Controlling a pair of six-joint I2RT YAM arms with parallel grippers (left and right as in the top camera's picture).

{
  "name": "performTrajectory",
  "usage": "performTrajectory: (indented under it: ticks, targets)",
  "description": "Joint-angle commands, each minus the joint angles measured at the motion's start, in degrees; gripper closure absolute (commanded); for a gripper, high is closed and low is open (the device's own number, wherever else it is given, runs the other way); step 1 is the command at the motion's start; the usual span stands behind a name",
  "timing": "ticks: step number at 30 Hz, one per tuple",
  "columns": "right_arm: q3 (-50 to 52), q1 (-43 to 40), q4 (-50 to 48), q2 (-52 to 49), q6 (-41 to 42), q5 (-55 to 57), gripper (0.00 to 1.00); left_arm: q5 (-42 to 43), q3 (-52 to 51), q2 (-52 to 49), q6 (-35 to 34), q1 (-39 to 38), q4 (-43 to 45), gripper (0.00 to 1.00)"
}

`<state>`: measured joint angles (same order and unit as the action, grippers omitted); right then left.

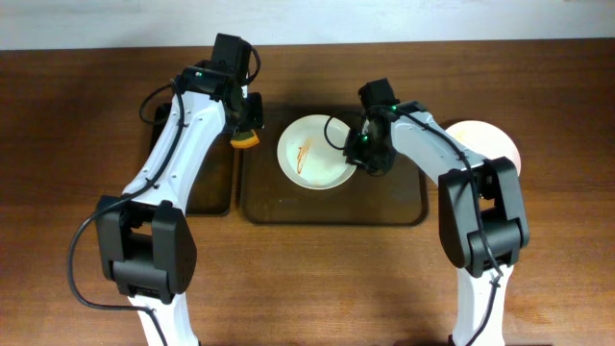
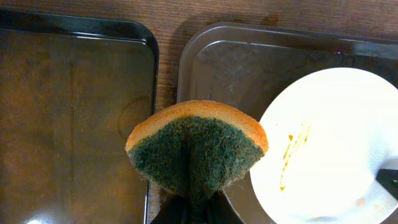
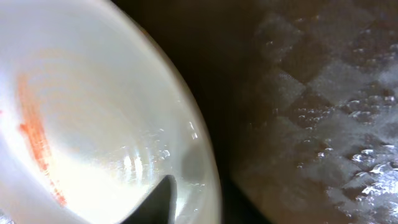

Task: Clean dirty plates on tray and stack at the side
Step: 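Scrub the back plate with the sponge held in the left gripper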

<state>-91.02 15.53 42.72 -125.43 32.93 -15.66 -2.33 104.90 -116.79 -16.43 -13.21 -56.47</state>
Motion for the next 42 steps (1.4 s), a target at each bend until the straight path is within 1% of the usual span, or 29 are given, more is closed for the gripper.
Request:
performTrajectory:
  ticks: [1, 4, 6, 9, 10, 11, 12, 13, 14, 15, 16, 17, 18, 21, 24, 25, 28, 29, 31, 32, 33, 35, 38, 39, 41, 42]
  targets:
    - [2.2, -2.8, -0.2, -2.6, -5.1, -1.0, 0.63, 0.1, 0.7, -0.8, 0.7, -0.6, 1.3, 1.00]
    - [2.2, -3.5, -1.3, -2.6, -7.0, -1.9, 0.64, 3.7, 0.7, -2.1, 2.9, -2.4, 4.2, 1.00]
    - [2.2, -3.5, -1.0, -2.6, -7.0, -2.2, 0.67, 3.7, 0.7, -4.0, 2.9, -3.9, 5.0, 1.00]
    - [2.3, -3.3, 1.2, -2.6, -7.0, -4.2, 0.68, 3.7, 0.7, -7.0, 2.9, -5.1, 5.2, 1.00]
    - [2.4, -3.2, 1.2, -2.6, -7.0, -4.3, 0.69, 3.7, 0.7, -7.6, 2.9, -5.2, 5.3, 1.00]
    - [2.4, -3.0, 1.2, -2.6, -6.5, -4.3, 0.75, 3.7, 0.7, -8.0, 2.9, -5.2, 5.3, 1.00]
    - [2.4, -2.7, 1.4, -2.6, -5.8, -4.3, 0.79, 3.7, 0.7, -8.2, 2.9, -5.2, 5.3, 1.00]
    - [2.4, -2.6, 1.4, -2.6, -5.4, -4.3, 0.89, 3.7, 0.7, -8.2, 2.9, -5.2, 5.5, 1.00]
    - [2.4, -2.4, 0.9, -2.6, -5.5, -4.0, 0.96, 3.7, 0.7, -8.2, 2.9, -5.2, 5.8, 1.00]
    - [2.4, -2.4, 0.2, -2.6, -5.5, -3.9, 0.96, 3.7, 0.7, -8.2, 2.9, -5.2, 6.0, 1.00]
    - [2.4, -2.4, -0.9, -2.6, -6.9, -2.7, 0.96, 4.5, 0.7, -8.2, 4.4, -5.2, 6.1, 1.00]
    - [2.4, -2.4, -2.6, -2.6, -10.2, -1.9, 0.96, 7.8, 0.7, -8.2, 8.4, -5.2, 6.4, 1.00]
    - [2.4, -2.4, -3.1, -2.6, -10.2, -1.9, 0.96, 9.0, 0.7, -8.2, 9.5, -5.2, 6.3, 1.00]
    - [2.4, -2.4, -3.4, -2.6, -12.1, -3.0, 0.96, 9.0, 0.7, -9.1, 11.0, -5.8, 6.8, 1.00]
    - [2.4, -2.4, -3.4, -2.6, -12.8, -3.4, 0.96, 9.0, 0.3, -12.0, 16.3, -7.9, 10.8, 1.00]
    - [2.4, -2.4, -3.4, -2.6, -12.8, -3.4, 0.96, 9.0, 0.3, -13.4, 16.5, -8.5, 12.4, 1.00]
    - [2.4, -2.4, -3.3, -2.6, -12.8, -3.4, 0.96, 8.9, 0.2, -18.0, 16.0, -9.7, 16.2, 1.00]
    - [2.4, -2.4, -3.3, -2.6, -12.8, -3.4, 0.96, 8.9, 0.2, -19.1, 15.1, -10.0, 16.0, 1.00]
    - [2.4, -2.4, -3.3, -2.6, -12.8, -3.4, 0.96, 8.6, 0.2, -19.8, 8.4, -10.3, 13.0, 1.00]
    - [2.4, -2.4, -3.3, -2.6, -12.8, -3.4, 0.96, 8.7, 0.2, -19.8, 7.0, -10.4, 11.9, 1.00]
    - [2.4, -2.4, -3.3, -2.6, -12.8, -3.3, 0.96, 10.7, 0.2, -19.8, 6.6, -10.6, 10.4, 1.00]
    - [2.4, -2.4, -3.3, -2.6, -12.8, -3.2, 0.96, 21.3, 0.2, -19.8, 6.6, -11.2, 6.3, 1.00]
    - [2.4, -2.4, -3.4, -2.6, -12.8, -3.2, 0.96, 29.4, 0.2, -19.8, 6.6, -11.0, 6.2, 1.00]
    - [2.4, -2.4, -3.3, -2.6, -12.8, -3.2, 0.96, 30.0, 0.2, -19.8, 6.6, -11.0, 6.5, 1.00]
    - [2.4, -2.4, -3.3, -2.6, -12.8, -3.2, 0.96, 27.5, 0.2, -19.8, 6.6, -11.0, 8.6, 1.00]
    - [2.4, -2.4, -3.3, -2.6, -12.8, -3.2, 0.96, 21.6, 0.2, -19.8, 6.6, -11.0, 11.4, 1.00]
